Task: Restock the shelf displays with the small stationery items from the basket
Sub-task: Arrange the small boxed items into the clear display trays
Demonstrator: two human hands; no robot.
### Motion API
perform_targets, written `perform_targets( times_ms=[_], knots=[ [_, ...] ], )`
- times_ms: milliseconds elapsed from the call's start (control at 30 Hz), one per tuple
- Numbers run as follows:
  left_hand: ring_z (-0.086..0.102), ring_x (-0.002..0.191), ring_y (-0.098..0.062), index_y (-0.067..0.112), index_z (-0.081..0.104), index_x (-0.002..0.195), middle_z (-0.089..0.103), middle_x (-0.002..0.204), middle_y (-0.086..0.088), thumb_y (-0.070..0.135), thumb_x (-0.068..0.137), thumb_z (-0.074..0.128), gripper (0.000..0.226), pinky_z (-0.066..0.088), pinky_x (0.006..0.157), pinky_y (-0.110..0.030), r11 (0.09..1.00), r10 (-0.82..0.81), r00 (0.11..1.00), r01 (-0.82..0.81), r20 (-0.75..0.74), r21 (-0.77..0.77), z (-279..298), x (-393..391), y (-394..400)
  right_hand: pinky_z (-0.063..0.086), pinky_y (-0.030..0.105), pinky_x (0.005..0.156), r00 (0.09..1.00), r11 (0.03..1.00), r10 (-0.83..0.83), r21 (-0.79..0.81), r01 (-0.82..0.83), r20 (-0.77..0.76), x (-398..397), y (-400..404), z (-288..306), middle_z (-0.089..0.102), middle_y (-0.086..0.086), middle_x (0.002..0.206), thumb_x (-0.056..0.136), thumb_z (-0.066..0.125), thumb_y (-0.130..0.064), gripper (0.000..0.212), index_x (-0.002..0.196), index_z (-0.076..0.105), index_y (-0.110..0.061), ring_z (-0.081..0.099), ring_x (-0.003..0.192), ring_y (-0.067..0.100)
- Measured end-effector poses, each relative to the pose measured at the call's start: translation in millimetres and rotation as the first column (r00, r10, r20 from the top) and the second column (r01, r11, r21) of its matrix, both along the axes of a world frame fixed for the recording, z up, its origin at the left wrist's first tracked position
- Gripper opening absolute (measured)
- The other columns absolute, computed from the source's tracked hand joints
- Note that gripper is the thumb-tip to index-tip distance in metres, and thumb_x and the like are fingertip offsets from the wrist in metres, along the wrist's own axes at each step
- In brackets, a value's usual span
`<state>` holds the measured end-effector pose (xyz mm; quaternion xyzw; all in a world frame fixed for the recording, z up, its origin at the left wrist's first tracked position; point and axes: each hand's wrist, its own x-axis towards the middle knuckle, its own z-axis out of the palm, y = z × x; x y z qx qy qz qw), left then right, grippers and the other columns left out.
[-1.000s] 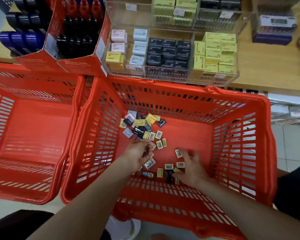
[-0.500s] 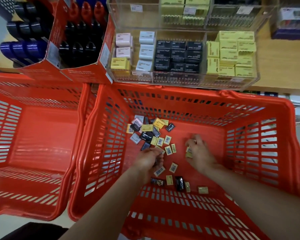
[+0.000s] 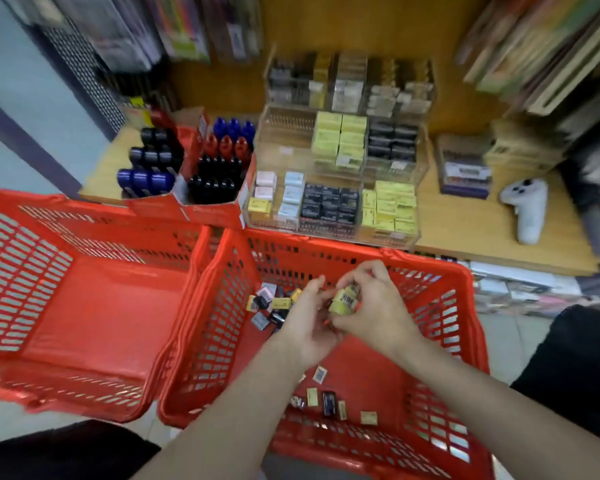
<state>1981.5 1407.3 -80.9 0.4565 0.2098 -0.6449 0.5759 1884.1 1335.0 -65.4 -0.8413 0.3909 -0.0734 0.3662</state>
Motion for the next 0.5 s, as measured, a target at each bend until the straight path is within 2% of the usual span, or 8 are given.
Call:
perform_targets(
  times_ms=[67,133,167,233,300,333,400,500],
  knots=[
    [0.069,0.06,-0.018,0.01,0.071,0.085,0.072,0.074,-0.008,0.037,0.101,0.046,0.039,0.052,0.049,-0.022,0.992,-0.033,0.998,0.039,0.053,-0.12,55,-3,4,0.039,0.016,0.085,1.0,1.0,0.02,-0.021,-0.02,0.005,-2,5,49,0.04,-0.002,0.107,0.057,0.087,-0.018,0.045,0.095,0.063,-0.023,0.048,0.085,0.003],
    [0.068,0.064,-0.017,0.011,0.066,0.097,0.071,0.081,-0.007,0.032,0.101,0.049,0.028,0.051,0.05,-0.022,0.982,-0.067,0.986,0.092,0.151,-0.163,104,-5,14,0.036,0.014,0.087,0.998,0.998,0.069,-0.004,-0.07,-0.003,-5,10,97,0.045,0.001,0.108,0.057,0.091,-0.026,0.05,0.1,0.066,-0.022,0.049,0.092,0.008],
    [0.066,0.07,-0.019,0.011,0.065,0.106,0.071,0.09,-0.009,0.031,0.101,0.052,0.024,0.052,0.053,-0.023,0.981,-0.069,0.976,0.104,0.206,-0.164,126,-5,21,0.04,0.019,0.089,0.994,0.994,0.106,0.028,-0.106,0.008,-6,13,121,0.053,0.003,0.108,0.058,0.091,-0.029,0.049,0.101,0.068,-0.022,0.053,0.094,0.013],
    [0.064,0.088,-0.024,0.008,0.062,0.123,0.068,0.113,-0.017,0.031,0.099,0.055,0.033,0.052,0.071,-0.031,0.979,-0.061,0.958,0.113,0.28,-0.172,163,-6,35,0.054,0.039,0.085,0.981,0.97,0.167,0.164,-0.182,0.099,-12,20,163,0.072,0.009,0.096,0.062,0.091,-0.033,0.041,0.097,0.071,-0.03,0.066,0.088,0.02],
    [0.06,0.1,-0.027,0.006,0.059,0.126,0.064,0.124,-0.02,0.034,0.099,0.056,0.039,0.049,0.082,-0.034,0.979,-0.045,0.954,0.102,0.297,-0.179,189,-4,48,0.055,0.038,0.084,0.968,0.923,0.155,0.321,-0.213,0.198,-22,26,194,0.076,0.004,0.088,0.058,0.091,-0.044,0.044,0.096,0.071,-0.037,0.071,0.083,0.016],
    [0.06,0.096,-0.025,0.006,0.06,0.122,0.067,0.117,-0.02,0.033,0.099,0.057,0.036,0.049,0.079,-0.033,0.978,-0.041,0.957,0.097,0.287,-0.184,199,-3,54,0.054,0.035,0.085,0.967,0.906,0.114,0.376,-0.196,0.23,-26,27,203,0.076,0.001,0.089,0.054,0.09,-0.051,0.049,0.097,0.072,-0.037,0.072,0.087,0.016],
    [0.061,0.069,-0.021,0.005,0.062,0.106,0.068,0.086,-0.016,0.026,0.098,0.059,0.023,0.05,0.061,-0.028,0.972,-0.047,0.97,0.099,0.237,-0.214,210,1,61,0.054,0.033,0.088,0.961,0.894,-0.007,0.432,-0.118,0.278,-30,26,213,0.073,-0.002,0.099,0.057,0.089,-0.051,0.043,0.095,0.074,-0.035,0.071,0.093,0.015],
    [0.05,0.052,-0.016,0.001,0.06,0.092,0.059,0.069,-0.012,0.017,0.093,0.064,0.016,0.043,0.043,-0.02,0.971,-0.077,0.974,0.122,0.215,-0.204,211,9,58,0.055,0.036,0.082,0.932,0.865,-0.161,0.501,-0.025,0.325,-28,14,216,0.069,0.005,0.108,0.077,0.083,-0.029,0.02,0.094,0.072,-0.024,0.07,0.085,0.019]
  ],
)
